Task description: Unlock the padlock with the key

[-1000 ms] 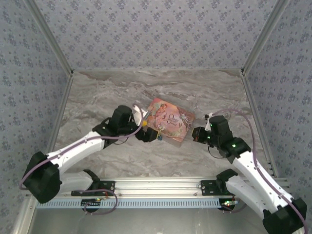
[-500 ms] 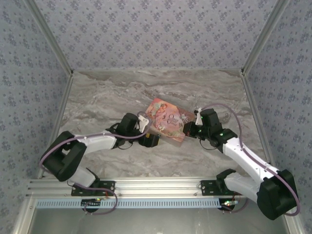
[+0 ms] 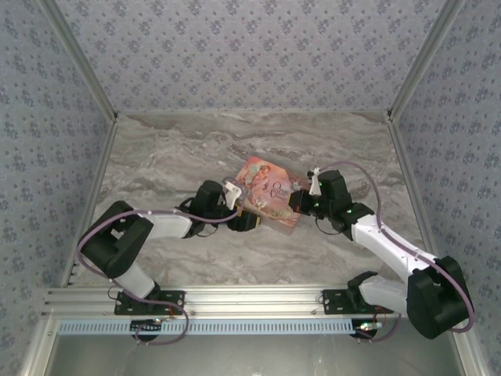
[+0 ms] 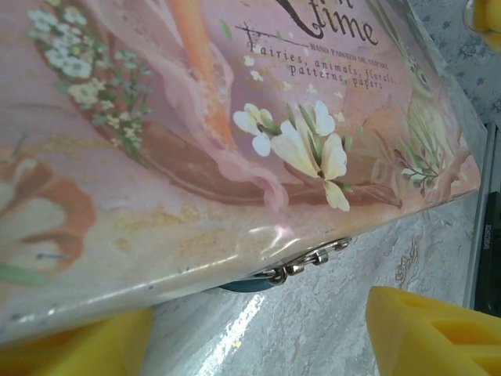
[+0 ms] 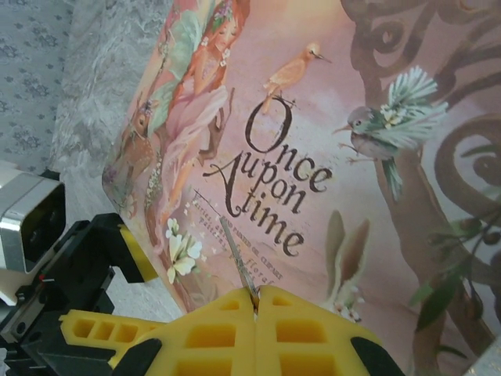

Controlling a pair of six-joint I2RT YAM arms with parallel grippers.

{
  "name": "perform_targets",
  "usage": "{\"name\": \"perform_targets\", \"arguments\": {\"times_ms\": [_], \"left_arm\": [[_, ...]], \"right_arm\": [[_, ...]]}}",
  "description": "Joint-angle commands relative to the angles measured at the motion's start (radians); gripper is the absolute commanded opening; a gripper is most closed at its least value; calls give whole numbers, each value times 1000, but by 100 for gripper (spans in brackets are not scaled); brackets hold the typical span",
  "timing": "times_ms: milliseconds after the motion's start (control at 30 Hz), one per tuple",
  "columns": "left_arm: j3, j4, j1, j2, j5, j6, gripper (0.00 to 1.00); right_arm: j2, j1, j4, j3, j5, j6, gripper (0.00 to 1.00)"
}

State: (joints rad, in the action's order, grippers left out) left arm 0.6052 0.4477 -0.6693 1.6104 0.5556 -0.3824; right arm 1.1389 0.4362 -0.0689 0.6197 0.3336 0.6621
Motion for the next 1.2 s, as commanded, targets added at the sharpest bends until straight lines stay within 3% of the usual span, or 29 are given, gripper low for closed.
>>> {"name": "perform_targets", "arguments": {"times_ms": [0, 200, 500, 833, 1167], "left_arm": [[1, 71, 12, 27, 39, 2, 68], [11, 167, 59, 82, 58, -45, 65], [51, 101, 96, 96, 95, 17, 64], [-52, 284, 94, 123, 141, -68, 62], [-16, 266, 73, 148, 144, -55, 68]], "right_arm": [[26, -4, 49, 2, 1, -6, 0], [68, -4, 22, 0, -57, 8, 0], [131, -5, 15, 16, -94, 7, 0], [156, -6, 33, 25, -91, -10, 0], [171, -4, 44, 28, -86, -10, 0]]}}
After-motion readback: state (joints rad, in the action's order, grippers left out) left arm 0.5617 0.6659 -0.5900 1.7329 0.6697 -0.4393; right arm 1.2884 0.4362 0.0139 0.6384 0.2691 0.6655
